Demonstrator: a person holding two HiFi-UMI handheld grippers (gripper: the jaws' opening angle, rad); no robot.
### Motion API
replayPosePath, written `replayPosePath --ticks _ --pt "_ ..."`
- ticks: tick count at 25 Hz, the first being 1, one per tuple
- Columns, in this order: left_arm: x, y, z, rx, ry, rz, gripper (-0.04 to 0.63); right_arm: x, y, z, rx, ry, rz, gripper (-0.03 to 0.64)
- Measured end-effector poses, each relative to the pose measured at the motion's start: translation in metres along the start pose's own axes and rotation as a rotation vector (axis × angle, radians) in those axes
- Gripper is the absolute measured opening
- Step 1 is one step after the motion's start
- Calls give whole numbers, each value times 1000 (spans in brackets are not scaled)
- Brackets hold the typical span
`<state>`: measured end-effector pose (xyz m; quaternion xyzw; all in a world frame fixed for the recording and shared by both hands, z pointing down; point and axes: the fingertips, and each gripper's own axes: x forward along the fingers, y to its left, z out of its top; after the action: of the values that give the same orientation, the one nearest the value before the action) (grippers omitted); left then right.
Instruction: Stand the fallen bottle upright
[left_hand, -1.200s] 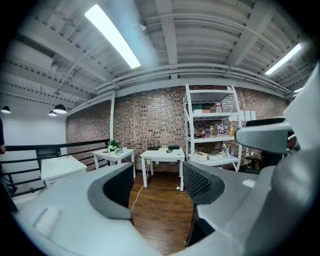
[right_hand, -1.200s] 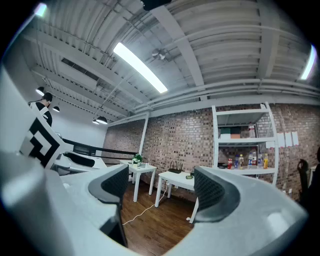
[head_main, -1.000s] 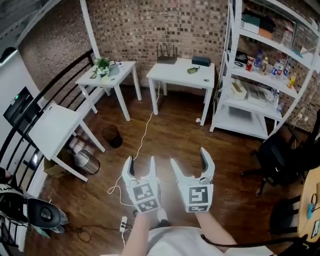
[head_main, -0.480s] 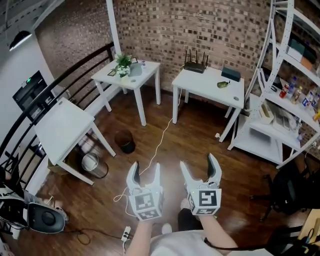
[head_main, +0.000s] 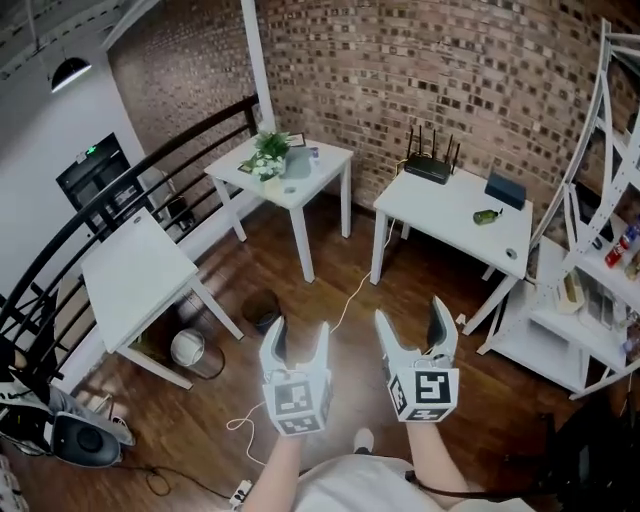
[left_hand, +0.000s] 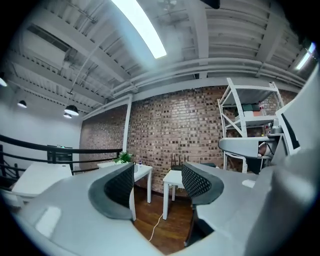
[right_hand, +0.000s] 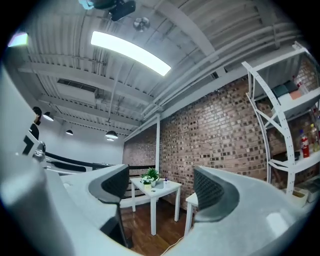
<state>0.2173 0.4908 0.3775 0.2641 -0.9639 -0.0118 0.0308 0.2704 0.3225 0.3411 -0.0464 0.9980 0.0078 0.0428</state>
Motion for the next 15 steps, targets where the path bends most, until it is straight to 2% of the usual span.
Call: replayPosePath --ticks 4,8,11,12,15 --pt "40 13 -9 29 26 70 302 57 -28 -26 73 39 20 390" --pt "75 35 -27 2 92 109 304 93 -33 -59 83 131 33 390" --pt "116 46 -39 -20 108 105 302 125 -34 -75 77 152 47 390" --pt "134 47 -42 -22 107 97 278 138 -37 -80 74 158 48 390" --pt "198 45 -46 -24 105 40 265 183 -57 -91 72 164 14 390"
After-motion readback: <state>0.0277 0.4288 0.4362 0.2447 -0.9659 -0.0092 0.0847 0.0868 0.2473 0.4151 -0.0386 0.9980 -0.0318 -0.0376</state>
